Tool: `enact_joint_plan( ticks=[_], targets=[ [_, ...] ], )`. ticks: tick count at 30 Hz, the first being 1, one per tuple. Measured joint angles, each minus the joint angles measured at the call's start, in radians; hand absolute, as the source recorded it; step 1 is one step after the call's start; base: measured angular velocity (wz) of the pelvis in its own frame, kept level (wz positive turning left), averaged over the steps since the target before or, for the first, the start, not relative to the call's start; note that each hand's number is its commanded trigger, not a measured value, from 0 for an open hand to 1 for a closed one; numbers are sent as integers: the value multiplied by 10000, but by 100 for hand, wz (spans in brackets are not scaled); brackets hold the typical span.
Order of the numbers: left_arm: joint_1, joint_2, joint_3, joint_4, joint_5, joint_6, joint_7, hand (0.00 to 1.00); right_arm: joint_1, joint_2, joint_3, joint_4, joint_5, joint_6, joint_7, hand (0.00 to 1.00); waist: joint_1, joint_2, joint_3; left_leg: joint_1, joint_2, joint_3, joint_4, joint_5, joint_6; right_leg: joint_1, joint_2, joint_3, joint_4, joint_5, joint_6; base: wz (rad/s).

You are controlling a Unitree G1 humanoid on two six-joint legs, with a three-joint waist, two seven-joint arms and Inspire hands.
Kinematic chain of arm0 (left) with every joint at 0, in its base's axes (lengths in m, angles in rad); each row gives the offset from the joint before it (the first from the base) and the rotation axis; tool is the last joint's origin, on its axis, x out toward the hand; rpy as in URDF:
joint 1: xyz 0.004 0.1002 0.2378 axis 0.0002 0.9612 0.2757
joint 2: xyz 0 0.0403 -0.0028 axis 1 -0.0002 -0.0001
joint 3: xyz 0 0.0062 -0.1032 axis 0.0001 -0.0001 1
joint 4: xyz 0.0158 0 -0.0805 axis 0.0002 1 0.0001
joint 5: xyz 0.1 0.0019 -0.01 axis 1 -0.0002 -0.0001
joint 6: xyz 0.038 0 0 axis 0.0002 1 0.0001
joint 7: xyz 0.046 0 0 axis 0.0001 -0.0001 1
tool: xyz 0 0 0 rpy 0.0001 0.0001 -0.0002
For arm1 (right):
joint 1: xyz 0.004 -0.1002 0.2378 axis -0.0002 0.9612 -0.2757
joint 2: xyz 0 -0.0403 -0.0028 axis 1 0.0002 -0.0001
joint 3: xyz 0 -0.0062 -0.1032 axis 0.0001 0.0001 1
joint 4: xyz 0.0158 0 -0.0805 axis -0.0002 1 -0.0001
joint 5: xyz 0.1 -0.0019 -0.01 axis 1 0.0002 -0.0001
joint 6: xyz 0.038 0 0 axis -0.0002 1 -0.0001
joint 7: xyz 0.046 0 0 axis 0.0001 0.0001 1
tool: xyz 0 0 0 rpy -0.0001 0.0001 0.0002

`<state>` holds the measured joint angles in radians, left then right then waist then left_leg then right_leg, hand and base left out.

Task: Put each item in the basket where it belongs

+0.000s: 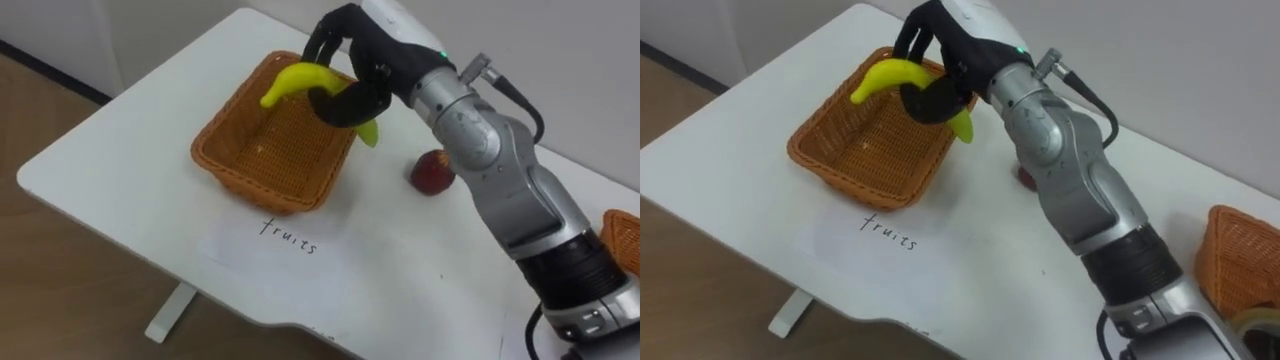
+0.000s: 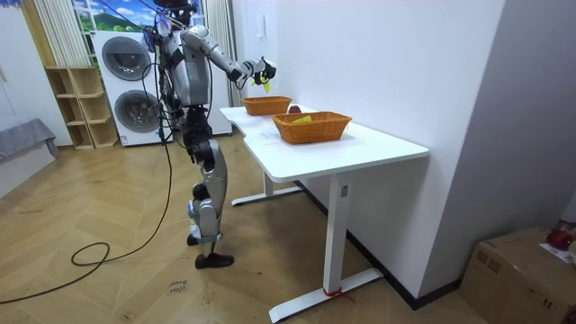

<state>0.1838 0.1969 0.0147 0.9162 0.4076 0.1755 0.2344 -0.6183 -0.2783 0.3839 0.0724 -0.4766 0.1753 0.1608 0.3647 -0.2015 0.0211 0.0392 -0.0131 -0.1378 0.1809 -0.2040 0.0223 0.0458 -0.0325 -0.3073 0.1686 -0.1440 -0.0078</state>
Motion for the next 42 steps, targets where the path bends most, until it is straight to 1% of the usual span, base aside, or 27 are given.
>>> enact_joint_plan(
  ticks=[4,6,8,9,12,14,16,21,22,25,31,32,33,34,35,36,42],
  targets=[
    [106,43,-4,-55,178,41,-8,0,-148,12,326,272,-14,1,-62,100,62,-1,6,-17,-27,5,-95,0,5,-45,5,4,22,1,-2,0],
    [103,56,-8,-55,184,79,-7,0,-157,41,357,445,-17,11,-62,100,190,3,8,-21,-10,-1,-102,2,0,-48,22,0,22,1,-2,0],
    [94,49,-23,-55,183,86,-6,0,-188,140,377,553,5,-3,-63,100,244,5,10,-16,1,-2,-108,6,-6,-49,33,-4,20,1,-2,0],
    [69,44,-52,-41,183,85,-4,0,-290,273,422,799,5,-7,-69,100,255,5,10,-13,3,-10,-106,8,-8,-46,36,-37,15,0,-3,0],
    [-38,-1,-99,73,183,85,-4,0,-391,444,683,1242,-2,-7,-84,100,281,1,9,-15,-3,-38,-89,14,-3,-31,15,-172,13,0,-2,5],
    [-45,-18,-99,73,183,85,-5,0,-392,532,694,1337,-1,-16,-83,100,295,1,9,-21,-9,-44,-101,16,1,-31,4,-221,13,0,-1,6],
    [-59,-18,-97,109,183,85,-5,0,-394,533,694,1370,-1,-21,-85,100,326,0,9,-21,-8,-62,-115,19,6,-26,2,-248,12,-1,-1,5],
    [-339,-23,-92,609,175,91,-12,0,-404,535,775,1650,-7,-27,-179,100,524,-10,10,-10,-9,-62,-112,21,9,-7,-19,-225,7,-28,43,1],
    [-359,-21,-93,645,173,91,-12,0,-411,546,785,1679,-23,-27,-184,100,529,-10,11,-10,-10,-62,-111,22,10,1,-21,-214,4,-36,53,4],
    [-373,-12,-92,710,169,92,-31,0,-499,780,896,1917,-392,-25,-269,100,516,-18,16,11,-7,-82,-111,22,11,45,-29,-185,-7,-72,75,2],
    [-382,-13,-94,711,170,91,-93,0,-499,848,973,1918,-700,-23,-270,100,517,-18,18,0,-14,-127,-115,20,7,44,-14,-197,-2,-72,74,0],
    [-385,-14,-96,711,170,84,-93,0,-498,852,973,1918,-702,-23,-270,96,517,-18,18,-1,-13,-126,-117,19,6,44,-11,-200,-1,-72,74,0],
    [-386,-13,-97,710,170,77,-92,0,-498,853,983,1919,-698,-23,-270,81,532,-18,18,1,-11,-125,-115,19,6,43,-8,-213,2,-72,74,0],
    [-386,-13,-103,710,170,75,-92,0,-499,852,1002,1922,-697,-23,-270,54,532,-18,17,4,-11,-125,-114,19,6,43,-8,-221,5,-72,73,0],
    [-386,-13,-146,703,174,71,-92,0,-498,852,1062,1926,-705,-24,-269,15,529,-19,18,8,-12,-124,-112,19,6,43,-7,-226,7,-72,73,0],
    [-385,-8,-203,677,178,71,-91,0,-491,856,1095,1926,-723,-26,-269,0,529,-22,19,8,-14,-124,-112,19,6,43,-8,-226,5,-71,72,0],
    [-391,6,-459,421,180,56,-74,0,-491,910,1128,1927,-720,-32,-265,0,526,-28,16,7,-12,-127,-127,19,6,41,-5,-247,-4,-71,73,0]
  ],
)
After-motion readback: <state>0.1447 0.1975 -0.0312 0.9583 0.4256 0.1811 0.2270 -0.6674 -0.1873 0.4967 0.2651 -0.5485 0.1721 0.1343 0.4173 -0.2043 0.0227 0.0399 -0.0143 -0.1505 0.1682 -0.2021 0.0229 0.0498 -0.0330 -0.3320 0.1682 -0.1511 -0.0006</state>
